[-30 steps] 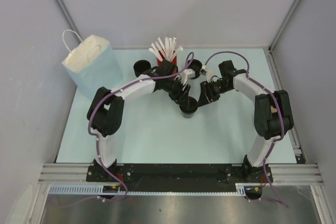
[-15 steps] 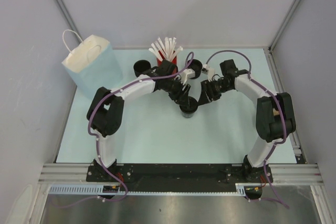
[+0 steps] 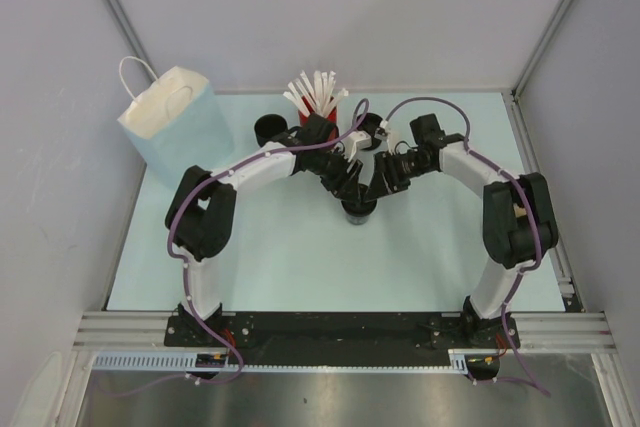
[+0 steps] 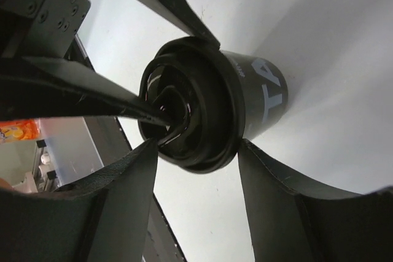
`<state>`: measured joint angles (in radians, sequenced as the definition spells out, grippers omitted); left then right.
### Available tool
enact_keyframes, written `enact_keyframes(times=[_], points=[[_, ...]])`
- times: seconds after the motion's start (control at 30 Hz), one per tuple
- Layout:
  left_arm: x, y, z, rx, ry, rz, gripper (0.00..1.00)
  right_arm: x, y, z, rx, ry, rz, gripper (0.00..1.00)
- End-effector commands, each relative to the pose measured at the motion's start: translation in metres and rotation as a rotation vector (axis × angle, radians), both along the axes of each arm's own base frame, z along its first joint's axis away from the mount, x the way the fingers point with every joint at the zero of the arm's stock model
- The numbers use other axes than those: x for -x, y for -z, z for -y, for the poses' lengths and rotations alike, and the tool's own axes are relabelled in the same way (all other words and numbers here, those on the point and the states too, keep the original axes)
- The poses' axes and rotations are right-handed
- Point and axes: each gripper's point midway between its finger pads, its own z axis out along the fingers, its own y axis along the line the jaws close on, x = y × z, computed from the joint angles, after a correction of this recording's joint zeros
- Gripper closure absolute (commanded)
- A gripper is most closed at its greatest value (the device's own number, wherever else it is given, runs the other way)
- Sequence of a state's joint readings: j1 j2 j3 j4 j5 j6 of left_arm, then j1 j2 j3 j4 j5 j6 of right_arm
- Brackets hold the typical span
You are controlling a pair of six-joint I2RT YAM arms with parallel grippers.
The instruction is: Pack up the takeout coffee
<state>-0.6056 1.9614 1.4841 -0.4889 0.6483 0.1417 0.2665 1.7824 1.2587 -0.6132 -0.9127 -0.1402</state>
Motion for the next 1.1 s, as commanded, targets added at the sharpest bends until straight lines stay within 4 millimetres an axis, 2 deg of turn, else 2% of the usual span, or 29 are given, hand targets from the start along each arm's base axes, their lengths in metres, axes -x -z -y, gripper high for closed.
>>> enact_keyframes(times=[0.0,0.27,0.57,0.83,0.97,1.07], points=[[-0.003,0.099,-0.071,-0.404,-0.043,0.013,0.57,-0.010,-0.007,-0.018,-0.047,0.002,-0.007,0.40],[-0.002,0.097,-0.069,-0.385,-0.039,0.014,0.57,-0.020,-0.008,-0.019,-0.075,0.034,-0.019,0.41],[-0.003,0.096,-0.067,-0.377,-0.041,0.013,0.57,-0.024,0.002,-0.022,-0.062,0.056,-0.047,0.43],[-0.003,0.091,-0.066,-0.366,-0.039,0.022,0.55,-0.019,0.017,-0.020,-0.024,0.051,-0.075,0.60],[-0.004,0.085,-0.063,-0.349,-0.033,0.030,0.43,-0.015,0.022,-0.022,-0.003,0.045,-0.088,0.67],[-0.007,0.079,-0.061,-0.331,-0.034,0.040,0.35,-0.015,0.026,-0.021,0.005,0.035,-0.079,0.68]])
